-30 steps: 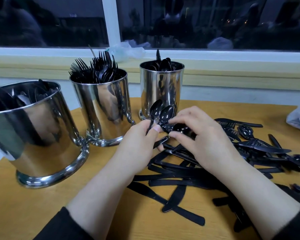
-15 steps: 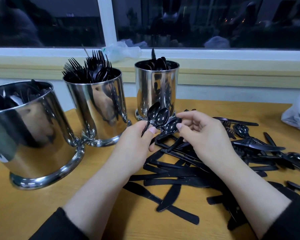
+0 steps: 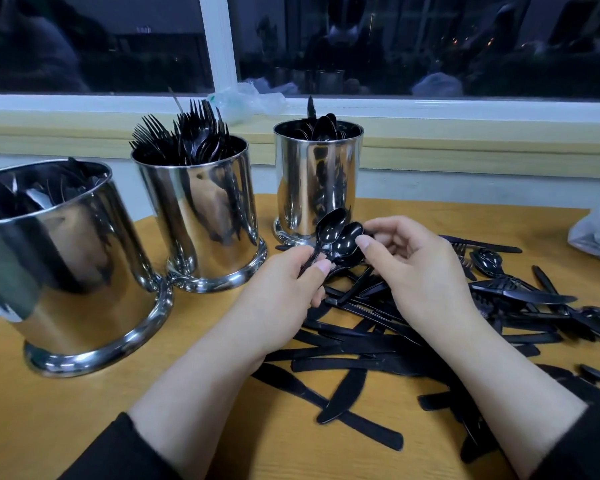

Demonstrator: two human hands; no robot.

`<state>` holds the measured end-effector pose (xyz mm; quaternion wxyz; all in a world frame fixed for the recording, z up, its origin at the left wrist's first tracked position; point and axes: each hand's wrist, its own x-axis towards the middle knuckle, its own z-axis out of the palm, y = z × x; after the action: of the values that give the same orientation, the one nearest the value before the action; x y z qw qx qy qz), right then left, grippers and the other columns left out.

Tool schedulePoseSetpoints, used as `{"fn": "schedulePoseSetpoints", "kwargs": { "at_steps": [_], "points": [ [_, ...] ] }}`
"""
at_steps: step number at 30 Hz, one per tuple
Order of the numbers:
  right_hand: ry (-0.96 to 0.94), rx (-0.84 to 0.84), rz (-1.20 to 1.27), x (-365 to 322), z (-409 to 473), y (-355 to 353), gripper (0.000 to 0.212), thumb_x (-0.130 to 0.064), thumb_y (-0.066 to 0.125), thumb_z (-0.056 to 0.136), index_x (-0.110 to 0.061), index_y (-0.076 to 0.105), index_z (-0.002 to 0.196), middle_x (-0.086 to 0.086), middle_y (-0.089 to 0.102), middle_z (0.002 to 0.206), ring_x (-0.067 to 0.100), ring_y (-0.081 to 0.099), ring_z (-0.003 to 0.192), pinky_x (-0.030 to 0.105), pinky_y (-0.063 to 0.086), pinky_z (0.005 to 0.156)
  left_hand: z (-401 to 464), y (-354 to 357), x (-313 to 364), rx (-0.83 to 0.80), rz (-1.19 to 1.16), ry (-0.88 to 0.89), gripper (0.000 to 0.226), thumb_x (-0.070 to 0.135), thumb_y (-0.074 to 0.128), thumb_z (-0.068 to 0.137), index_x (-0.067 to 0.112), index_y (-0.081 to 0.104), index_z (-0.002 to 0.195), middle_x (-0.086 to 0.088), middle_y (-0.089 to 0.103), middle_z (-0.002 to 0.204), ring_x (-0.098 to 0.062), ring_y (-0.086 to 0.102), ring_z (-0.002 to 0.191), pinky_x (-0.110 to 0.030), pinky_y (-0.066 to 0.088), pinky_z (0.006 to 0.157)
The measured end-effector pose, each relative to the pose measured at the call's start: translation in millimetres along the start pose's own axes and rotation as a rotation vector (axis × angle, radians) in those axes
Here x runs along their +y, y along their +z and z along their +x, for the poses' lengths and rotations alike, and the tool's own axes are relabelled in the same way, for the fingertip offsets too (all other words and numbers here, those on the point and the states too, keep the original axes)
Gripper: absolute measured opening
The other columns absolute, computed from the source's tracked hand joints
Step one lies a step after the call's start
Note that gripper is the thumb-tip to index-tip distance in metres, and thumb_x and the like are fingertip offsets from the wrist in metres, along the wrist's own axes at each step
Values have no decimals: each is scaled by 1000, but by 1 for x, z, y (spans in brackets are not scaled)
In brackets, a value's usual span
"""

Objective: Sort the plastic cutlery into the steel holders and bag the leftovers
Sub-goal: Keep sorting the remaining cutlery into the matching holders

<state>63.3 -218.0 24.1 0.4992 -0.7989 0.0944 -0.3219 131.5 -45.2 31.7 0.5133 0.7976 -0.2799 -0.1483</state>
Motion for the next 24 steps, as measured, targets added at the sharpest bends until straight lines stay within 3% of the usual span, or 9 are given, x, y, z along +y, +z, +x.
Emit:
{"fn": "schedulePoseSetpoints", "kwargs": {
  "at_steps": [3,7,12,15,18,21,24],
  "points": [
    [-19,-18,-6,-2,-1,1,20,-23,70,94,-35,67,110,-19,67,85,4,64,83,13,49,77,0,-1,1,-1,-120,-42,25,34,44,110,17,61,106,-1,59,69,-15,38,45,-30,33,45],
    [-24,18,-21,-5,0,1,22,-23,70,94,-38,65,109,-17,70,83,6,66,81,14,49,77,-3,0,4,-32,-102,-14,23,33,42,110,18,60,109,-2,70,72,-18,46,47,-29,39,43],
    [-29,67,-85,-6,0,-1,15,-30,73,91,-34,67,104,-10,67,73,1,57,67,10,43,68,-2,3,2,-60,-173,-72,30,41,45,108,17,60,98,3,49,65,-10,31,45,-24,26,43],
    [-22,132,-108,-4,0,-3,4,-33,65,97,-32,69,98,-8,67,75,3,57,66,12,44,62,-1,2,0,45,-205,-72,25,46,51,105,27,68,108,6,49,67,-7,31,44,-23,27,42],
    [-1,163,-222,-1,5,-11,13,-32,57,102,-28,70,100,-13,67,77,-2,58,71,8,40,59,5,-6,-7,185,-260,-77,27,44,51,106,21,65,99,6,46,66,-10,28,44,-24,23,39],
    [7,9,-447,-3,11,-13,13,-32,60,100,-28,70,107,-19,64,90,-3,57,81,10,38,67,8,-9,-10,221,-312,-84,31,44,50,106,19,61,92,5,44,64,-13,24,46,-24,20,43],
    [-41,-195,-678,-10,20,-4,22,-32,60,101,-29,67,122,-15,63,112,9,57,103,25,42,87,8,-8,-9,239,-288,-79,32,46,49,106,20,64,94,7,41,60,-11,26,46,-26,21,43]
  ]
}}
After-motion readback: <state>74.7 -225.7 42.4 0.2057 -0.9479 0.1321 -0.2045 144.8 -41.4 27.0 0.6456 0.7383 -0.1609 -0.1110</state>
